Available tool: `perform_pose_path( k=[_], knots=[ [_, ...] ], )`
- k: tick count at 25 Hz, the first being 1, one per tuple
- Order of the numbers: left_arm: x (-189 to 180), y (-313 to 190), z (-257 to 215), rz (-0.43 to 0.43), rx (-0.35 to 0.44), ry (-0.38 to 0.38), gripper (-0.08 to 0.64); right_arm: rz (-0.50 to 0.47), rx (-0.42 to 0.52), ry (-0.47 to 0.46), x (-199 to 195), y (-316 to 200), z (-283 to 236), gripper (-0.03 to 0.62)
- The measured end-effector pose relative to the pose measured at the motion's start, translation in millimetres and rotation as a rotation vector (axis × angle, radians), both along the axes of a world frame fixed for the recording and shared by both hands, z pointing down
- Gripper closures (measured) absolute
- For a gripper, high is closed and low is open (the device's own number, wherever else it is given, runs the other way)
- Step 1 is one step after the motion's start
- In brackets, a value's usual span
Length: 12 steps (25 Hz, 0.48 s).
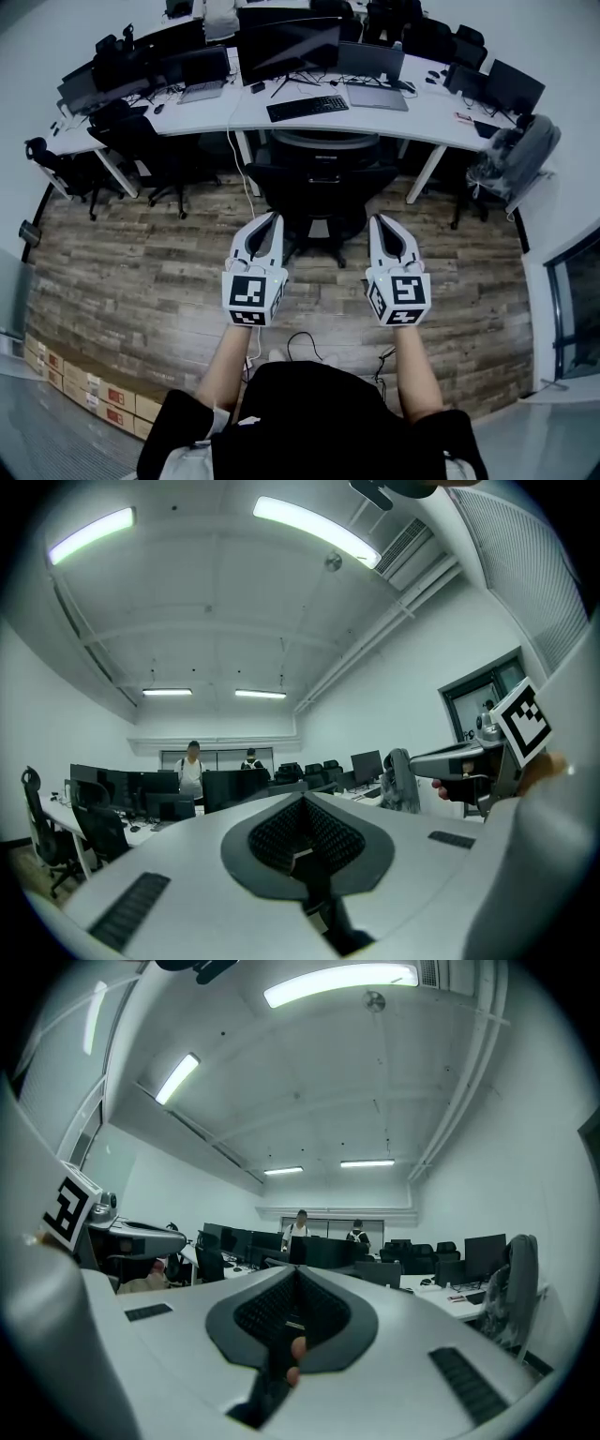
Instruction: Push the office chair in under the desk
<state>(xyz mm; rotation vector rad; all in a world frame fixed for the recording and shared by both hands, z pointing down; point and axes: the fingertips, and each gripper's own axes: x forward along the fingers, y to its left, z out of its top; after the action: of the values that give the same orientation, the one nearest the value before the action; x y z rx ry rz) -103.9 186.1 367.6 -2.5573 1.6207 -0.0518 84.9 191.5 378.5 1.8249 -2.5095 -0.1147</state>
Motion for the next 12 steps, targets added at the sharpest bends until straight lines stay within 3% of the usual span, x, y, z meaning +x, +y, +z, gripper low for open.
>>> perform_pose_path(
  k=[12],
  knots=[
    [29.4, 20.1, 14.1, -0.051, -0.008, -0.014, 0.545, -0.056, -0.019, 0.02, 32.8, 12.6, 16.6, 0.568]
  ],
)
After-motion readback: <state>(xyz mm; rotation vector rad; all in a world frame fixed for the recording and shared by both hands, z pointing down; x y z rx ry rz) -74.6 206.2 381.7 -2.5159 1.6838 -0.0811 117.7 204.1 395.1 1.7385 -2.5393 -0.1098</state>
